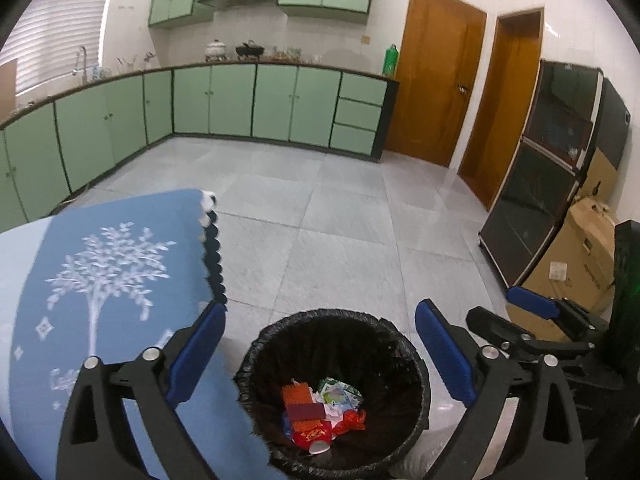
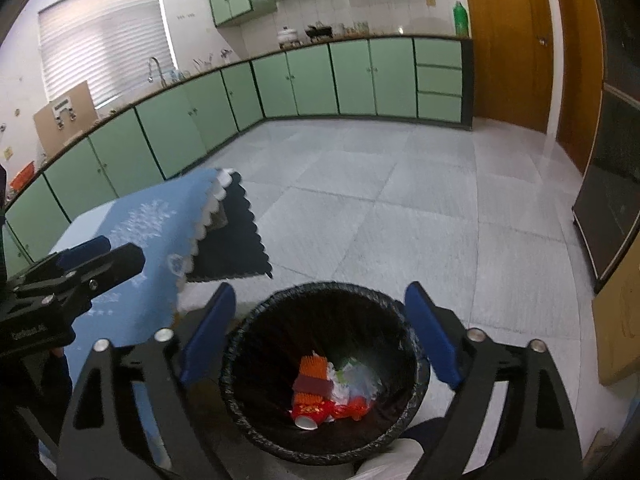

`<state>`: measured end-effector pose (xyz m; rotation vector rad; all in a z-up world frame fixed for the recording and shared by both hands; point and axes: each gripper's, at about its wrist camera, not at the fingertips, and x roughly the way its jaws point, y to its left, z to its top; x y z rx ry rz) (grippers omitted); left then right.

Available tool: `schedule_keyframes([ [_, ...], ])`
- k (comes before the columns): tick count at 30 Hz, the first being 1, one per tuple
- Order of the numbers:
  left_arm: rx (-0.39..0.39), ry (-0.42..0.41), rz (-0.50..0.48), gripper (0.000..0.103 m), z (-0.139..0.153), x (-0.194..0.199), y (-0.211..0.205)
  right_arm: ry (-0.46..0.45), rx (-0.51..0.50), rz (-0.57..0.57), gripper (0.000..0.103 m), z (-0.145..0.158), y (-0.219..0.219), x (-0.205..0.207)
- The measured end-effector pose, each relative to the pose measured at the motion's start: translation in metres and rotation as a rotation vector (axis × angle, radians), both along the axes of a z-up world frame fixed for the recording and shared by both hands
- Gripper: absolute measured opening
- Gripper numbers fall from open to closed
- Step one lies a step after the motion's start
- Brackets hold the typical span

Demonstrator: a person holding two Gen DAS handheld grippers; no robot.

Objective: Collect trash

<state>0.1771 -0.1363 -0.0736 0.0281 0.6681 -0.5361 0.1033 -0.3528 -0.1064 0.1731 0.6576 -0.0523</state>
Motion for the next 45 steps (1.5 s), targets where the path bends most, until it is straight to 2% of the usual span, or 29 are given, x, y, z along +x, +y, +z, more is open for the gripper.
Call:
schedule_keyframes([
  [7,-0.030,-0.051,0.057,0.097,0.032,-0.026,0.037,-0.062,0.038,0.055,0.098,0.040,0.017,-0.016],
  [21,-0.035,-0.129,0.116,0.097,0.069,-0.067,0.073,-0.140,-0.010,0.138,0.098,0.087,0.054,-0.049],
  [33,-0.056,-0.185,0.142,0.097,0.088,-0.090,0.091,-0.183,-0.033,0.173,0.098,0.105,0.067,-0.065],
  [45,-0.060,-0.206,0.144,0.097,0.094,-0.104,0.095,-0.203,-0.040,0.187,0.098,0.108,0.074,-0.075],
])
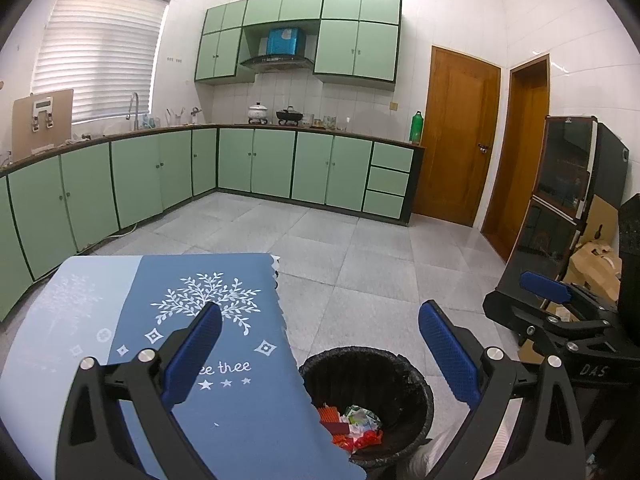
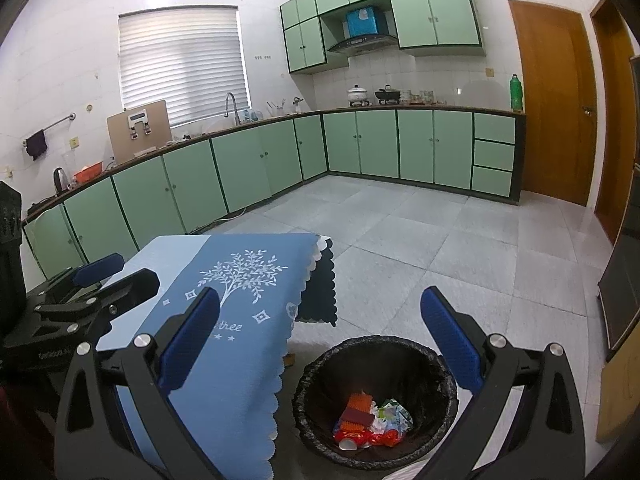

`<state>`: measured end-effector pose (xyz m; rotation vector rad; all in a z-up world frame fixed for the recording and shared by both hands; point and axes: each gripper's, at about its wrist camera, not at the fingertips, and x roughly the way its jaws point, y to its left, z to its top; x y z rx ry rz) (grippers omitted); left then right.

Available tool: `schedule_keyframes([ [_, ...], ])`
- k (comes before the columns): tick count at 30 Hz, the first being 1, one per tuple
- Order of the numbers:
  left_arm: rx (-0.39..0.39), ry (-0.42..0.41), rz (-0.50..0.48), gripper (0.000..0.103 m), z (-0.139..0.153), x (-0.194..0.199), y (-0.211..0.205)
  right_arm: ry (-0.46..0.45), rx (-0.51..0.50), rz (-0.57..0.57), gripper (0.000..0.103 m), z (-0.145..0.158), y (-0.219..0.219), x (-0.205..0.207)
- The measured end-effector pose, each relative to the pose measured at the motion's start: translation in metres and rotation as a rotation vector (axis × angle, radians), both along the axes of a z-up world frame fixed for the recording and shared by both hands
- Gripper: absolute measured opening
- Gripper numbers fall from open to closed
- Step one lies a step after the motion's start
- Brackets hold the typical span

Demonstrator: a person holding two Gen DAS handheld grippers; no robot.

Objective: Collect trash

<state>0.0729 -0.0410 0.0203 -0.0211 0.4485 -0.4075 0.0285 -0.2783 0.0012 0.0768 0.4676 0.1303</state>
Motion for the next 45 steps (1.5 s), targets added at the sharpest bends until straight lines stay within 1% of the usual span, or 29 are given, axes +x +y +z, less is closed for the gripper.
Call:
schedule_keyframes([
  [45,0.006,-0.006,-0.001,0.097,0.0023,-0.0025,-0.0020,-0.004,-0.003,0.002,0.098,0.0018,0.0035,-0.0009],
])
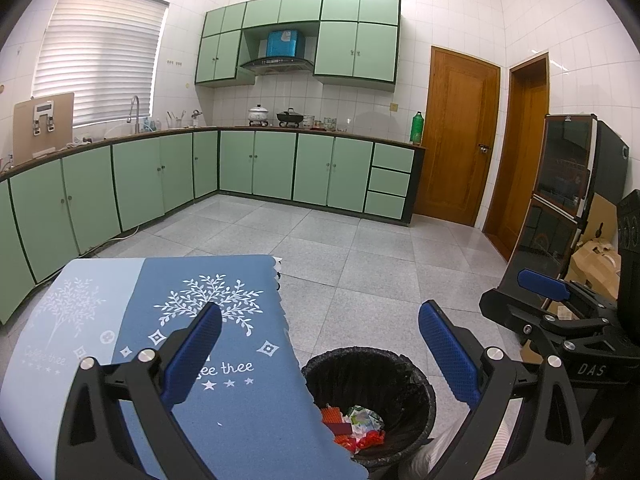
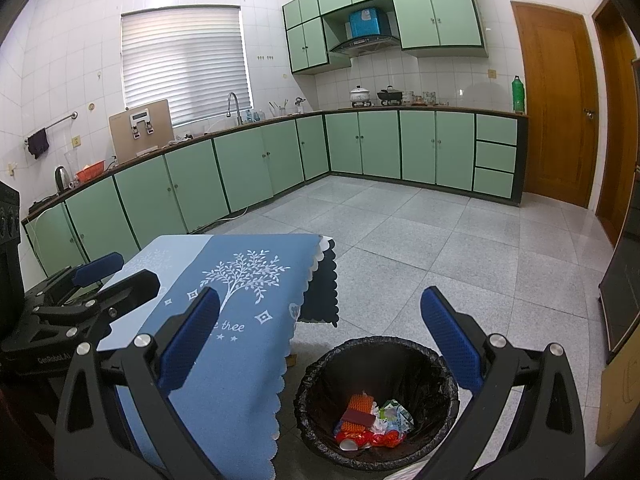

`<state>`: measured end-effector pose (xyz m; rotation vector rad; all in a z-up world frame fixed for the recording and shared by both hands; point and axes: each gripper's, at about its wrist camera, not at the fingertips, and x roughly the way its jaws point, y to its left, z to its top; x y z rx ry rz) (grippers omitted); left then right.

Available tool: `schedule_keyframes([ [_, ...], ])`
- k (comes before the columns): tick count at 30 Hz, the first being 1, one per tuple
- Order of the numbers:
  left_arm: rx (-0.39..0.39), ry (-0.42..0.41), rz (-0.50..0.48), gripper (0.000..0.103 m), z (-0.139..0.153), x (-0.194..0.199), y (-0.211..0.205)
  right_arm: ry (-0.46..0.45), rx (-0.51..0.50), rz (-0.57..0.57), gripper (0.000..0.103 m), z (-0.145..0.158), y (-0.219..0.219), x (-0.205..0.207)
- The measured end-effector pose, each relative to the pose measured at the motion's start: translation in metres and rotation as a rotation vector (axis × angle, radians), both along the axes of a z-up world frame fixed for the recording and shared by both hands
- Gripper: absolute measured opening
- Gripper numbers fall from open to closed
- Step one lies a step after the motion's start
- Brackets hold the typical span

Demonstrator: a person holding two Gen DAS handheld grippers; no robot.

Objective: Collect trash

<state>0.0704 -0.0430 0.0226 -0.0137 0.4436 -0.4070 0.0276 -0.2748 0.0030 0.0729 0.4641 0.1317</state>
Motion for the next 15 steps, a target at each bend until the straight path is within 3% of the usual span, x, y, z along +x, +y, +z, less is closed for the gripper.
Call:
schedule_keyframes([
  [15,0.000,0.001,0.002,0.097,0.0011,0.0011,0.0003,0.002,-0.002,0.001,0.098,-0.0019,0.0036,0.0010],
])
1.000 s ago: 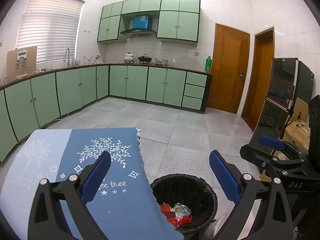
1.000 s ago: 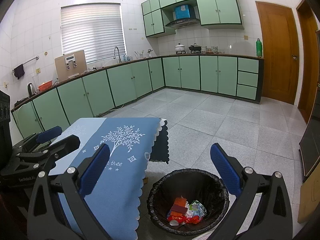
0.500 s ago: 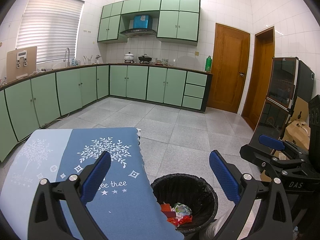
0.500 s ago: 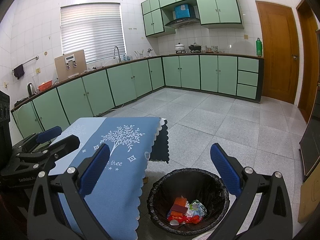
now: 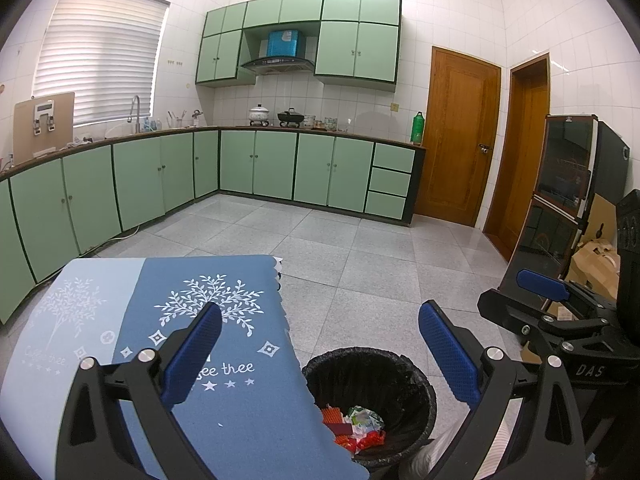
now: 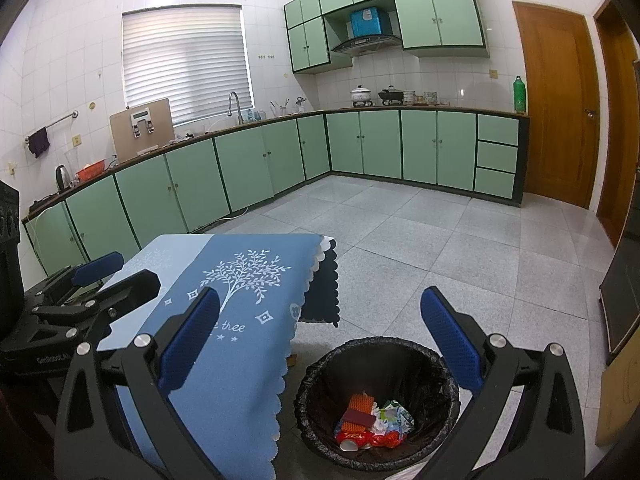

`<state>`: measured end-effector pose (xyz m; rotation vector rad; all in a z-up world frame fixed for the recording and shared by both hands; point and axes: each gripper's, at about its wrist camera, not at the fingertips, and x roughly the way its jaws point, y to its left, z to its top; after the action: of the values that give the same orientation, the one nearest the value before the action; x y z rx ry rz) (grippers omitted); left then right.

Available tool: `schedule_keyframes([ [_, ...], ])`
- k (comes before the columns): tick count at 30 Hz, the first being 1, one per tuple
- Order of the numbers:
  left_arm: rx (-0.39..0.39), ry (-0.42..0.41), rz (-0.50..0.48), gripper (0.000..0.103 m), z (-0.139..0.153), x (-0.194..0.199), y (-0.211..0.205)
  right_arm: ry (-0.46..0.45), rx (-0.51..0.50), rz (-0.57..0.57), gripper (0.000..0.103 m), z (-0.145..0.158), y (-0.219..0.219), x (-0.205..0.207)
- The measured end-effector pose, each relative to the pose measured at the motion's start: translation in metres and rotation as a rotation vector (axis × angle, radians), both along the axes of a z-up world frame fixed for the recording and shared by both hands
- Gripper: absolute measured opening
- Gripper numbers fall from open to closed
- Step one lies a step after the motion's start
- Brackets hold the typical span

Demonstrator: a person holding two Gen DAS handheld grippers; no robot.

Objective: Collect trash

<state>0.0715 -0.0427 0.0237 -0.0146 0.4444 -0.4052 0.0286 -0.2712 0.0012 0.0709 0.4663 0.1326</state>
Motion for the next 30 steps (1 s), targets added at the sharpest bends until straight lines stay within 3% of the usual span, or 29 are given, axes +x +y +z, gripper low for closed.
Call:
schedule_keyframes([
  [30,0.000,0.001,0.000,0.097,0.0007,0.0002,-0.0002,0.004,0.000,0.000,0.098,-0.0010,0.0022,0.0012],
])
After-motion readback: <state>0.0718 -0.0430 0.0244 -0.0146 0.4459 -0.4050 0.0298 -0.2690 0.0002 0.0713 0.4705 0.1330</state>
